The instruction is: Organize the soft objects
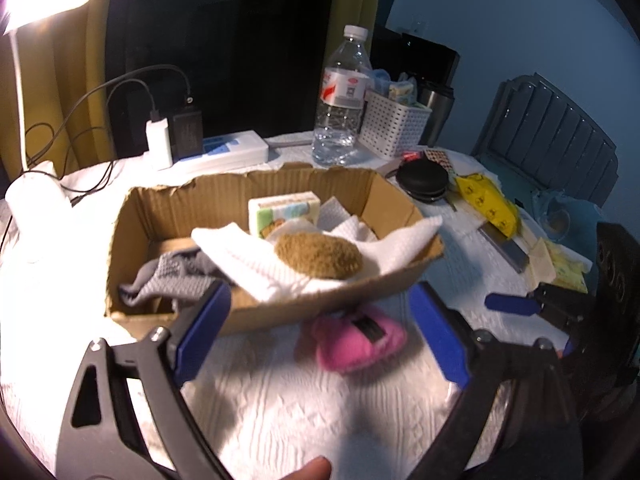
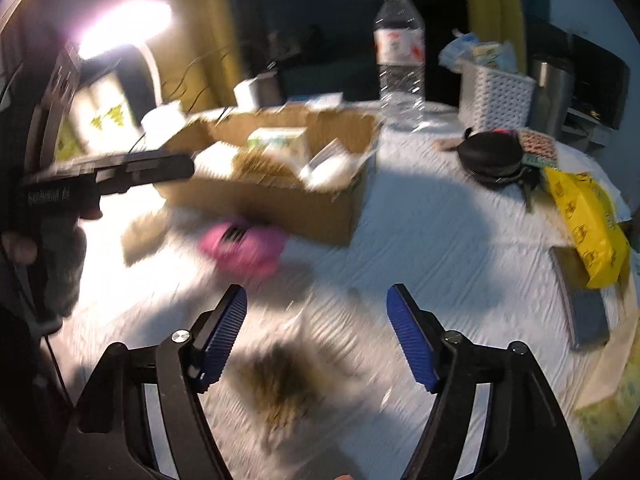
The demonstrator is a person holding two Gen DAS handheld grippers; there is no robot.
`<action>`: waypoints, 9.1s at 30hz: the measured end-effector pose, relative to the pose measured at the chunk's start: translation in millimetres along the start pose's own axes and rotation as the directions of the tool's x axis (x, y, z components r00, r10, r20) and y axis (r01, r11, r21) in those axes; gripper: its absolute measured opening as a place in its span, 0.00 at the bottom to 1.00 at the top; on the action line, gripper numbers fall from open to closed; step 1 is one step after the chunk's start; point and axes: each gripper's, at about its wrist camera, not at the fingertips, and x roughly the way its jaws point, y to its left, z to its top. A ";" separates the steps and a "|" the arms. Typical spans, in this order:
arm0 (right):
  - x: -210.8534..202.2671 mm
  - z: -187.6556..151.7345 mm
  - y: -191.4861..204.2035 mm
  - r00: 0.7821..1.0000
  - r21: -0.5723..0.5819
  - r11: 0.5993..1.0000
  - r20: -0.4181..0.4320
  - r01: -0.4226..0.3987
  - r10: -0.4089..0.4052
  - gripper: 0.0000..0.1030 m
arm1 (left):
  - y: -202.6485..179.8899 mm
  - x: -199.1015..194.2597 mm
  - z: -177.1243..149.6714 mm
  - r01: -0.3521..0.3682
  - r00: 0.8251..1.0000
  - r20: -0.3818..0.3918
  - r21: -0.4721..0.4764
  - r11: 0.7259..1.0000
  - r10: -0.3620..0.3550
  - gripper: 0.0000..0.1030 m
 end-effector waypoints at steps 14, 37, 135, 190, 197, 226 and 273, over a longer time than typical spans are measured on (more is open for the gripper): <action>15.4 -38.9 34.1 0.987 -0.080 0.991 -0.115 0.107 -0.115 0.62 | 10.4 -37.6 -36.6 -0.001 1.000 0.010 -0.022 1.000 0.001 0.90; -16.4 40.2 43.2 0.992 -0.054 0.995 0.101 0.078 -0.073 0.49 | 39.7 -51.7 -26.6 -0.035 0.998 0.058 -0.054 0.998 0.038 0.90; 50.5 33.8 69.0 1.000 -0.016 1.000 0.009 0.001 -0.001 0.59 | 72.1 -27.7 -69.1 -0.135 0.987 -0.093 -0.037 0.990 0.131 0.44; 35.1 124.2 56.8 0.986 -0.063 0.998 0.168 0.005 0.005 0.60 | 83.2 -13.3 36.7 -0.139 0.986 0.091 0.025 0.990 0.137 0.44; 58.8 125.0 53.7 0.990 -0.048 0.999 0.136 -0.015 0.021 0.60 | 95.8 13.8 32.4 -0.153 0.988 0.031 -0.004 0.988 0.153 0.44; 27.3 121.3 80.6 0.984 -0.064 0.997 0.179 0.032 -0.020 0.70 | 86.0 -46.3 24.4 -0.186 0.975 0.118 -0.024 0.982 0.188 0.81; -140.4 31.5 148.1 0.916 -0.032 0.987 0.376 0.160 -0.136 0.70 | -11.5 -232.6 -52.1 -0.187 0.914 0.376 0.067 0.980 0.149 0.89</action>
